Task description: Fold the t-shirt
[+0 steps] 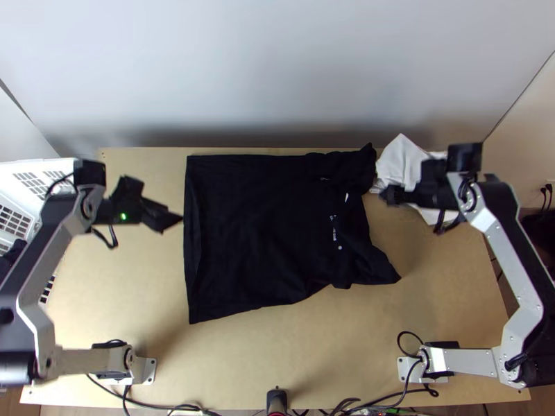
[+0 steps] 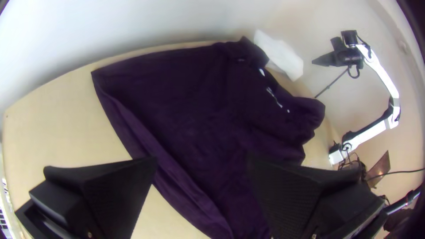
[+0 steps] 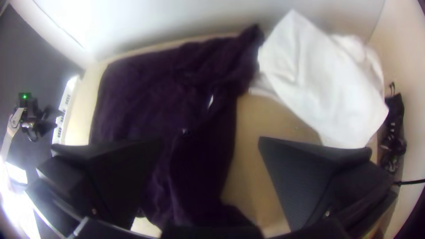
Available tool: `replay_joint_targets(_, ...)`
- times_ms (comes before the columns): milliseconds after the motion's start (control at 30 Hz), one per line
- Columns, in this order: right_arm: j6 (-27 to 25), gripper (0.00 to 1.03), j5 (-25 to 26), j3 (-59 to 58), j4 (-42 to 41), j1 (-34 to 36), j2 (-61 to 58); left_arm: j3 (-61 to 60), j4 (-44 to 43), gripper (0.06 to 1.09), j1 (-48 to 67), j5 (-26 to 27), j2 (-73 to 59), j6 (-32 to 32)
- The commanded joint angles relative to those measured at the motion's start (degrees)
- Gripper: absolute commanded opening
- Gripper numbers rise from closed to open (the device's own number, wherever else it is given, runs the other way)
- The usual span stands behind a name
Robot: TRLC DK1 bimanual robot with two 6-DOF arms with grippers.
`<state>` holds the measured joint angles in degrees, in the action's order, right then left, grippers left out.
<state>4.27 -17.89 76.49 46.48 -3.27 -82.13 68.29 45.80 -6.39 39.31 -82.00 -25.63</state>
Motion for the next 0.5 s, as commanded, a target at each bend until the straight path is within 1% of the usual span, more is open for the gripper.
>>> replay_joint_targets(0,-0.76,0.98,-0.22,-7.76,11.27,-1.04,2.76,-11.34,1.66,1.04,2.53,-2.04,8.87,-1.97)
replay_joint_targets(100,-0.93,0.98,-0.22,-11.89,13.11,-2.8,2.85,-12.13,2.98,1.04,3.14,-2.22,9.75,-2.41)
replay_joint_targets(200,-1.11,0.98,-0.13,-15.58,13.29,-3.32,2.85,-12.48,3.51,1.04,3.67,-3.27,10.37,-3.29)
replay_joint_targets(367,-1.9,0.97,-0.04,-18.92,13.2,-4.03,2.85,-11.69,4.47,1.04,3.58,-3.63,10.98,-3.55)
replay_joint_targets(400,-1.9,0.95,-0.04,-19.01,13.2,-4.2,2.59,-11.6,4.47,1.04,3.58,-3.89,10.98,-3.64)
replay_joint_targets(467,-1.55,0.87,-0.13,-18.83,12.32,-4.38,2.32,-11.51,4.56,1.04,3.58,-4.15,11.07,-3.73)
